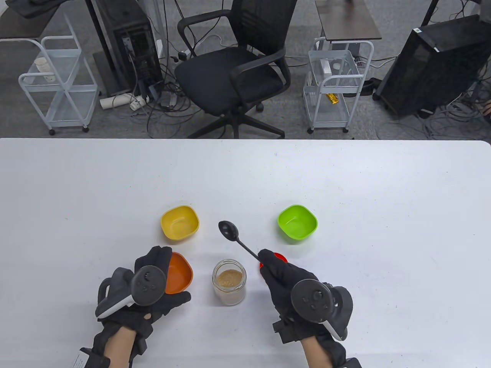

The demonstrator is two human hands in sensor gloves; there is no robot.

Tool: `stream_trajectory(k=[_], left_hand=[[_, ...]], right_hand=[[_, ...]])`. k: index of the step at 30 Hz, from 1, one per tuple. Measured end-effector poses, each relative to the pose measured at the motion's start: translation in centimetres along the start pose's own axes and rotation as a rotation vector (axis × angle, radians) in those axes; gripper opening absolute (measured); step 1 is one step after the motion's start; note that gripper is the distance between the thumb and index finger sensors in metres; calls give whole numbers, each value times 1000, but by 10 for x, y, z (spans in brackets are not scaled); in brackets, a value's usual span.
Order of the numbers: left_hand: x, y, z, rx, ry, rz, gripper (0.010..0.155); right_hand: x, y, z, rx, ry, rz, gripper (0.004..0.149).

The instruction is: Scoop brown sugar granules from jar into dishes

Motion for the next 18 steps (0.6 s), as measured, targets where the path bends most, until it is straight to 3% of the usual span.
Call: stream_trajectory(k=[4, 13, 18], left_hand=[[1, -3, 1, -7, -7, -10, 114], [2, 1, 3, 8, -16, -4, 114], [2, 1, 3, 18, -20, -7, 114]], right_hand=[[10, 8, 7, -62, 80, 24, 38], [36, 42, 35, -319, 375, 100, 38], [44, 59, 31, -426, 506, 123, 38]])
Point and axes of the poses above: the tracker on the back of each hand, its own y axis roughly to the thumb side, its own x axis roughly from the wrist to the fingertips, z = x × y, the point moved 3 cm from there along x, roughly from the wrist to the fingertips, and after that the axes turned 4 degrees about z, right-handed, at the moved point
